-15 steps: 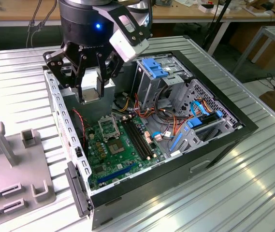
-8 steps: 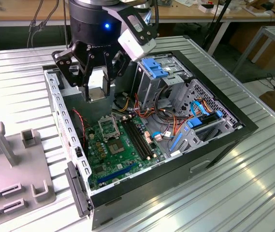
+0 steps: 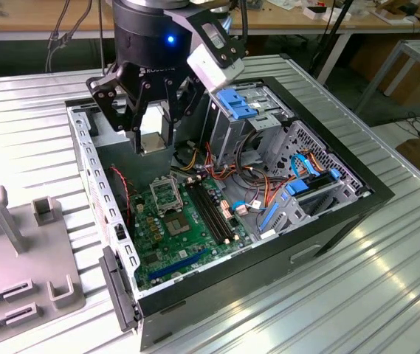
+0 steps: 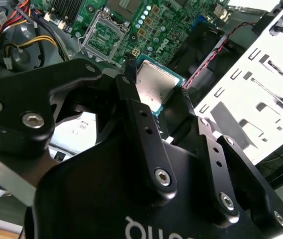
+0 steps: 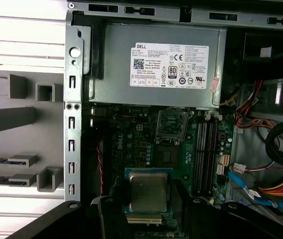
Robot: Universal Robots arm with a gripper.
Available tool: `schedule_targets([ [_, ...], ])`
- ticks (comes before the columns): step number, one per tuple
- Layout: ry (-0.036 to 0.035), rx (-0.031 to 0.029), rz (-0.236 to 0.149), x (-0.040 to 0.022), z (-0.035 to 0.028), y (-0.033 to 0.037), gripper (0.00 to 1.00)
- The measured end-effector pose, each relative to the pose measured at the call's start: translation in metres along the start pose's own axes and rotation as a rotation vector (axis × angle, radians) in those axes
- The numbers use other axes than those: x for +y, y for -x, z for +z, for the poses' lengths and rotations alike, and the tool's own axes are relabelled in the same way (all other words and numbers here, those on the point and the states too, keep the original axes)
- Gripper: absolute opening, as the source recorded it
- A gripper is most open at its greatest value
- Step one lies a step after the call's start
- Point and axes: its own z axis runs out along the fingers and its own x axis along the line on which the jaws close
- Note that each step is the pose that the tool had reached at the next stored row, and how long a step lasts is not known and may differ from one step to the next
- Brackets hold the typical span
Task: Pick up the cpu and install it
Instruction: 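Pick up the cpu and move it towards the insertion slot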
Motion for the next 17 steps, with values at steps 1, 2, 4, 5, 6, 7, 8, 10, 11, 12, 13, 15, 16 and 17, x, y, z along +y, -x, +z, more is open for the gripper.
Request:
schedule_targets([
  [1, 0.0, 0.0, 0.0, 0.0, 0.0, 0.0001, 0.47],
  [2, 0.0, 0.0, 0.0, 0.0, 0.0, 0.0001, 0.47],
  [4, 0.0, 0.0, 0.0, 0.0, 0.0, 0.0002, 0.47],
  [5, 0.0, 0.0, 0.0, 0.0, 0.0, 0.0002, 0.47],
  [6, 0.0, 0.0, 0.0, 0.0, 0.0, 0.0002, 0.47],
  [7, 0.0, 0.0, 0.0, 0.0, 0.0, 0.0002, 0.47],
  [8, 0.0, 0.0, 0.0, 0.0, 0.0, 0.0003, 0.47],
  [10, -0.0001, 0.0, 0.0, 0.0, 0.0, 0.0004, 0.47],
  [11, -0.0004, 0.0, 0.0, 0.0, 0.0, 0.0008, 0.47],
  [12, -0.0005, 0.0, 0.0, 0.0, 0.0, 0.0015, 0.47],
  [13, -0.0007, 0.0, 0.0, -0.0001, 0.0, 0.0026, 0.47],
  [15, -0.0008, 0.0001, 0.0, -0.0003, 0.0001, 0.0062, 0.47],
  [16, -0.0008, 0.0001, 0.0, -0.0004, 0.0001, 0.009, 0.47],
  [17, -0.0008, 0.0, 0.0, -0.0005, 0.0002, 0.0116, 0.47],
])
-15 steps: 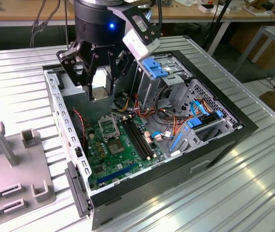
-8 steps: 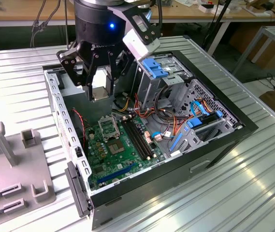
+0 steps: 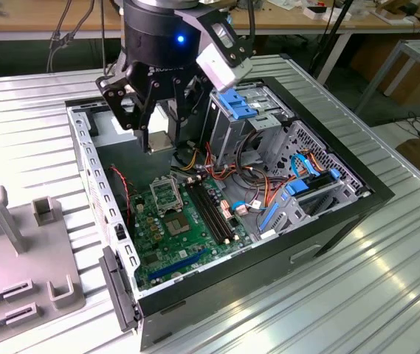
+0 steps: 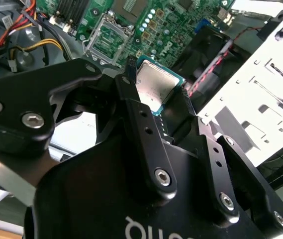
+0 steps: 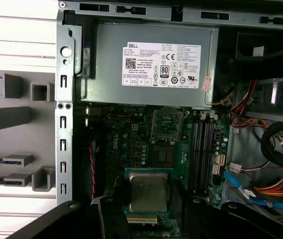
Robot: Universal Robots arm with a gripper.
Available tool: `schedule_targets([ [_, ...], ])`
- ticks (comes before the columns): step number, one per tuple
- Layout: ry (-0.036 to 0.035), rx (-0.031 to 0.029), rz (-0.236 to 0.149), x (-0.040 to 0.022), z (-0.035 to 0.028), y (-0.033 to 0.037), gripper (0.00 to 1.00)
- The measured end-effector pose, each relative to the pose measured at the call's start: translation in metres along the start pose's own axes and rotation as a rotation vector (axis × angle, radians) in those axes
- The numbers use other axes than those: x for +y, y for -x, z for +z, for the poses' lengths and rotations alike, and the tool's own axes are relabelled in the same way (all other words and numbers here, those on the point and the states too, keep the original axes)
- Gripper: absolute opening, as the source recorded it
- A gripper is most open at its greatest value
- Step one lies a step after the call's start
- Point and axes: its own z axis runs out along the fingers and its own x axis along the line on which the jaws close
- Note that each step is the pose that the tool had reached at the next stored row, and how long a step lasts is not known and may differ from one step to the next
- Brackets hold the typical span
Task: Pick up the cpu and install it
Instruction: 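Pick up the cpu and move it towards the insertion slot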
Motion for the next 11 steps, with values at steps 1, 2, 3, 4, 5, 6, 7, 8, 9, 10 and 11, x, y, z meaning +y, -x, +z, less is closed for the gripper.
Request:
schedule_targets([
  [1, 0.0, 0.0, 0.0, -0.0002, 0.0001, 0.0032, 0.47],
  [2, -0.0001, 0.0, 0.0, -0.0003, 0.0001, 0.0062, 0.47],
  [3, 0.0, 0.0, 0.0, -0.0007, 0.0003, 0.0139, 0.47],
  [4, 0.0, 0.0, 0.0, -0.0009, 0.0004, 0.0182, 0.47],
  [5, -0.0001, 0.0, 0.0, -0.0011, 0.0004, 0.0212, 0.47],
  [6, -0.0001, 0.0, 0.0, -0.0012, 0.0005, 0.0242, 0.47],
  [7, -0.0001, 0.0, 0.0, -0.0013, 0.0005, 0.0265, 0.47],
  [8, -0.0002, 0.0, 0.0, -0.0014, 0.0005, 0.0294, 0.47],
  [9, -0.0002, 0.0, 0.0, -0.0016, 0.0006, 0.0319, 0.47],
  [10, -0.0002, 0.0, 0.0, -0.0017, 0.0007, 0.0344, 0.47],
  [11, -0.0002, 0.0001, 0.0, -0.0018, 0.0007, 0.0362, 0.47],
])
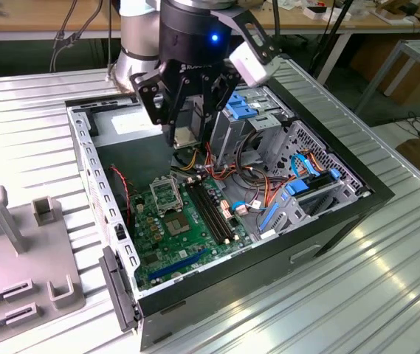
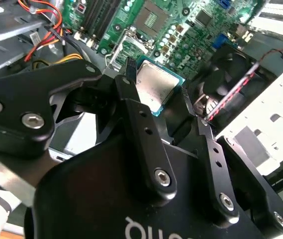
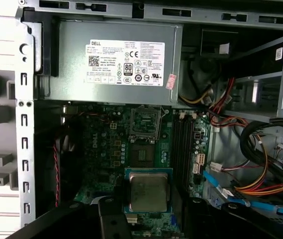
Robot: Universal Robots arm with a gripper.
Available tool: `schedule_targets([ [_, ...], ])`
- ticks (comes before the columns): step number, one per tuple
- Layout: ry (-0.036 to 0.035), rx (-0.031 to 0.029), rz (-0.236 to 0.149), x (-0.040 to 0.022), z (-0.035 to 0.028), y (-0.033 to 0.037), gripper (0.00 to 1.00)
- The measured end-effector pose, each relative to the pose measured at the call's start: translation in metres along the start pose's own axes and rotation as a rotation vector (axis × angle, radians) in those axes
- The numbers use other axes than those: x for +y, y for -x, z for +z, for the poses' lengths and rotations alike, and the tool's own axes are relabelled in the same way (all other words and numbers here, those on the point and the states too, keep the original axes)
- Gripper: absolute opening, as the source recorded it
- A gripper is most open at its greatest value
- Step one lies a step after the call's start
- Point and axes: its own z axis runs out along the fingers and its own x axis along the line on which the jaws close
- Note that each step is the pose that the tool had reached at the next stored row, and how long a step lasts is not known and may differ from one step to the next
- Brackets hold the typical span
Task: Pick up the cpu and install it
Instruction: 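Pick up the cpu and move it towards the insertion slot, then place the cpu into insertion slot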
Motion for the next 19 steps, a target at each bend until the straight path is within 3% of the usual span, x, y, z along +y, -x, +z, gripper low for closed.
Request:
schedule_targets([
  [4, 0.0, 0.0, 0.0, -0.0003, 0.0001, 0.0062, 0.47],
  [13, 0.0001, -0.0001, 0.0, -0.0004, 0.0002, 0.0067, 0.47],
  [19, 0.0, 0.0, 0.0, -0.0037, 0.0006, 0.0063, 0.47],
])
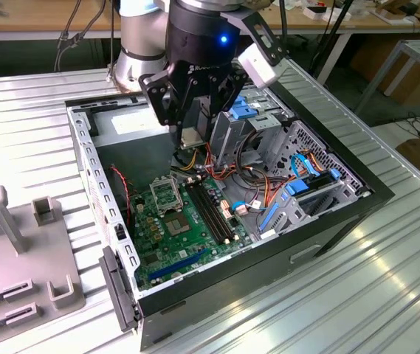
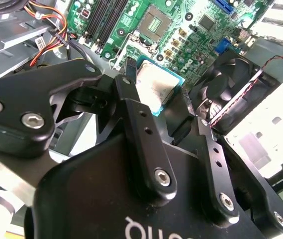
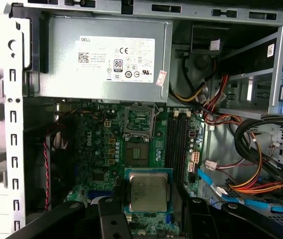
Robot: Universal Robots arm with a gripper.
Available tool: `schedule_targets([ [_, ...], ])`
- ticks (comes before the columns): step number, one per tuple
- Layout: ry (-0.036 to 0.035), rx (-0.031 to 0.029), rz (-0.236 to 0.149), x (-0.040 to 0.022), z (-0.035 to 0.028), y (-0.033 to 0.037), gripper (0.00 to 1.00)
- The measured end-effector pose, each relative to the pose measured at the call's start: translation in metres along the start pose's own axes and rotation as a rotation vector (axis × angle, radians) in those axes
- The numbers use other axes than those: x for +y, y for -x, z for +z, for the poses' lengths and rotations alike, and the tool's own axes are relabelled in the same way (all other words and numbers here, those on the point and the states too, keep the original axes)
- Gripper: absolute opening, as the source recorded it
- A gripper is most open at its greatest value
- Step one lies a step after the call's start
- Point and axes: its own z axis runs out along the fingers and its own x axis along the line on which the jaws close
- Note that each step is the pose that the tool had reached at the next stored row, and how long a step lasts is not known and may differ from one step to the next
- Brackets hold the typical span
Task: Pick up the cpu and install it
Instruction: 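Place the cpu into insertion slot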
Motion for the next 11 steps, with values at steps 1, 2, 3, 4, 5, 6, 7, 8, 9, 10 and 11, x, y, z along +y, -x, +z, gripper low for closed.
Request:
schedule_targets([
  [1, 0.0, 0.0, 0.0, -0.0004, 0.0001, 0.0, 0.47],
  [2, 0.0001, -0.0001, 0.0, -0.0009, 0.0003, 0.0, 0.47],
  [3, 0.0001, -0.0001, 0.0, -0.0014, 0.0004, 0.0, 0.47],
  [4, 0.0001, 0.0, 0.0, -0.0019, 0.0005, -0.0001, 0.47],
  [5, 0.0, 0.0, 0.0, -0.0026, 0.0005, -0.0001, 0.47],
  [6, 0.0001, 0.0, 0.0, -0.0034, 0.0007, -0.0002, 0.47],
  [7, 0.0, 0.0, 0.0, -0.0041, 0.0008, -0.0002, 0.47],
  [8, 0.0001, 0.0, 0.0, -0.0047, 0.0009, -0.0003, 0.47],
  [9, 0.0001, 0.0, 0.0, -0.0055, 0.0011, -0.0003, 0.47],
  [10, 0.0001, 0.0, 0.0, -0.0062, 0.0013, -0.0004, 0.47],
  [11, 0.0001, 0.0, 0.0, -0.007, 0.0014, -0.0004, 0.47],
])
